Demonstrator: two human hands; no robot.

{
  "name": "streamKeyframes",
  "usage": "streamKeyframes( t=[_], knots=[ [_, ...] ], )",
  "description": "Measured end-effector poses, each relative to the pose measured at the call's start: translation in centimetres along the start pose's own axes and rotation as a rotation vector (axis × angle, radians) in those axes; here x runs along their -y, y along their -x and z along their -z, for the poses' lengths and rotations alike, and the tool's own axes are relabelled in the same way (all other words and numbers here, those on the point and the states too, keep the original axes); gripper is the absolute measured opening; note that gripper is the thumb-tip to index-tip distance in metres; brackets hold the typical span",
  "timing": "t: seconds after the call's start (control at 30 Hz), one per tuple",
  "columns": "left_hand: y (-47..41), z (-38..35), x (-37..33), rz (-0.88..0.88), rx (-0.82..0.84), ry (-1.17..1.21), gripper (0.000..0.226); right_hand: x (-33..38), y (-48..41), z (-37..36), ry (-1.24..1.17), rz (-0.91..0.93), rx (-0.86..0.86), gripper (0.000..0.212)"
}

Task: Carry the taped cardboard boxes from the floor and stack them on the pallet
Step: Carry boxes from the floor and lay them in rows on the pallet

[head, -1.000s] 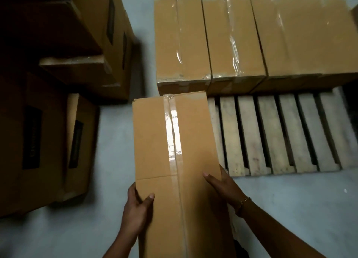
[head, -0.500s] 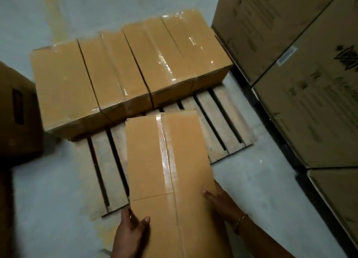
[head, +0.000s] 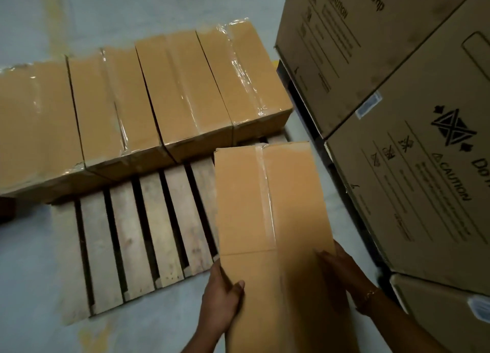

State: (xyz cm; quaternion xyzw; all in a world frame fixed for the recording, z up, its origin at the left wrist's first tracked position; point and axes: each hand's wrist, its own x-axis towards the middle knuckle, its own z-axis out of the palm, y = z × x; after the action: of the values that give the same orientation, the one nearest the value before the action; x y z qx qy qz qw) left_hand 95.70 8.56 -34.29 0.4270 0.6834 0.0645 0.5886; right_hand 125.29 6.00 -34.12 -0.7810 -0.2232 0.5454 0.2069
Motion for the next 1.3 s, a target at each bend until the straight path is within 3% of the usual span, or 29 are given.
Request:
streamKeyframes(
  t=[0.1, 0.3, 0.47, 0.53, 0.63, 0.9, 1.3],
  knots=[
    [-2.7, -2.1, -3.0, 0.016, -0.003, -0.015, 0.071, 1.3, -3.9, 2.6, -0.005, -0.035, -0.004, 0.07],
    [-9.0, -6.7, -6.8, 0.022, -0.009, -0.089, 0.07, 2.8, -12.8, 7.0, -0.024, -0.05, 0.051, 0.046],
    [-12.8, -10.5, -8.5, 0.071, -0.026, -0.091, 0.074, 0.1, -20.4, 10.7, -0.04, -0.057, 0.127, 0.09],
    [-14.4, -12.0, -9.5, 0.097, -0.048, -0.095, 0.073, 1.0, -22.6, 11.6, -0.048, -0.069, 0.15, 0.085],
    [-16.7, -13.8, -10.9, 0.135, -0.096, -0.08, 0.074, 3.9, -25.2, 12.0, -0.018, -0.052, 0.211, 0.047],
    [-21.0, -18.0, -11.8, 0.251, -0.148, -0.085, 0.077, 3.4, -33.0, 13.0, 0.051, -0.015, 0.218, 0.054],
    [-24.4, -17.8, -13.4, 0.28, -0.176, 0.199, 0.081, 2.4, -36.9, 12.1, -0.022, 0.016, 0.271, 0.053]
  ],
)
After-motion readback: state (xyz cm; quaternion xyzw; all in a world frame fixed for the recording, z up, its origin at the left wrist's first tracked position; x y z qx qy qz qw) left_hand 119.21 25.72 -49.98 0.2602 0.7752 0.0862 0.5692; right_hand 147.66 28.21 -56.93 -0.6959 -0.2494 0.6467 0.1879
